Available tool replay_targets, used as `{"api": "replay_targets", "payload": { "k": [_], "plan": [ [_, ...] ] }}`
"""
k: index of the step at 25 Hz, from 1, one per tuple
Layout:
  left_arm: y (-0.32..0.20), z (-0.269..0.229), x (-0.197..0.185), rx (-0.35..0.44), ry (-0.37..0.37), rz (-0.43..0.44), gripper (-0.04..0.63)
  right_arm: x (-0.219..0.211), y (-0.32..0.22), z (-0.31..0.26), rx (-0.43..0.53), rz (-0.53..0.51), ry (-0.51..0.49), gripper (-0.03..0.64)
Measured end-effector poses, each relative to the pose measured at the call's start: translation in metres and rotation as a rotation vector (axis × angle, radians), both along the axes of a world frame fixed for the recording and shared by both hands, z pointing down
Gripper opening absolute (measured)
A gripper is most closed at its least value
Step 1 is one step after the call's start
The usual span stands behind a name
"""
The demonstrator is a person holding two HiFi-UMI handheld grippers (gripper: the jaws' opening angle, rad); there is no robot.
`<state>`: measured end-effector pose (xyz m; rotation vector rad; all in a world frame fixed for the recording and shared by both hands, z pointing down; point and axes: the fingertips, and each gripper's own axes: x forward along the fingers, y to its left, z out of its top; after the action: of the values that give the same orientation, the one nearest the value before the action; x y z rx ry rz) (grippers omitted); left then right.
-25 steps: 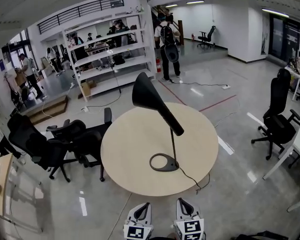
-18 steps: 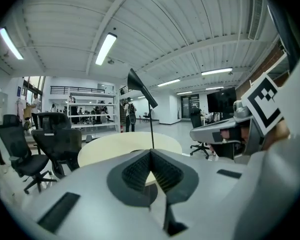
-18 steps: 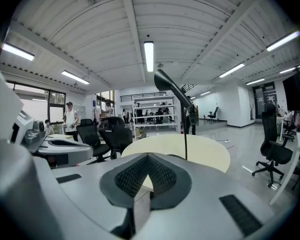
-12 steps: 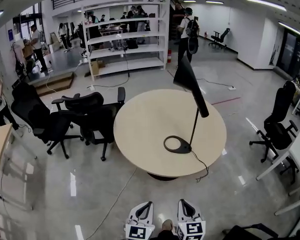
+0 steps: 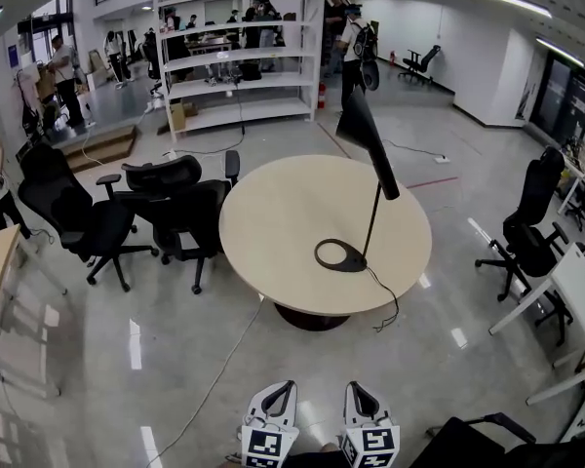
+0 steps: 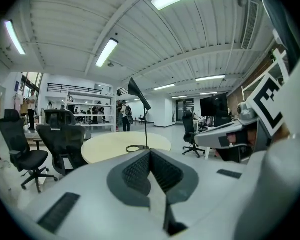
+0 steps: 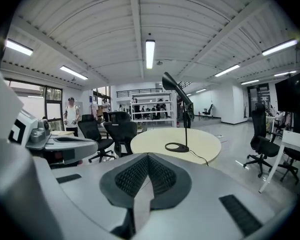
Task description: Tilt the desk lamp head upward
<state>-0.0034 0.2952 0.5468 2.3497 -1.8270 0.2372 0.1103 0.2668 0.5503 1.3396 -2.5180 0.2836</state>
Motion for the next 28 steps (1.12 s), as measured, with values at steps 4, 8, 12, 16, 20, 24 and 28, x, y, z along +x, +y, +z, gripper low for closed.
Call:
{"api": "replay_targets", "payload": {
  "k": [4, 8, 12, 16, 20, 24, 28],
  "plan": [
    [0.006, -0.008, 0.022, -0.006, -0.006, -0.043, 0.048, 0.022, 0.004, -0.012, 0.025, -0.024, -0.016, 0.009],
    [0.009, -0.013, 0.059, -0.007, -0.025, -0.041, 0.048, 0.056, 0.003, -0.012, 0.038, -0.033, -0.014, 0.009],
    [0.013, -0.010, 0.077, -0.030, -0.031, -0.051, 0.048, 0.074, 0.005, -0.010, 0.033, -0.035, -0.035, 0.009],
    [0.012, -0.010, 0.085, -0.036, -0.032, -0.060, 0.048, 0.084, 0.004, -0.008, 0.029, -0.036, -0.042, 0.009],
    [0.012, -0.008, 0.082, -0.043, -0.034, -0.064, 0.048, 0.082, 0.004, -0.010, 0.031, -0.037, -0.046, 0.009],
    [0.010, -0.010, 0.077, -0.037, -0.034, -0.060, 0.048, 0.077, 0.002, -0.011, 0.037, -0.035, -0.037, 0.009],
    [0.009, -0.012, 0.061, -0.026, -0.026, -0.066, 0.048, 0.062, 0.001, -0.014, 0.042, -0.038, -0.031, 0.009]
  ]
}}
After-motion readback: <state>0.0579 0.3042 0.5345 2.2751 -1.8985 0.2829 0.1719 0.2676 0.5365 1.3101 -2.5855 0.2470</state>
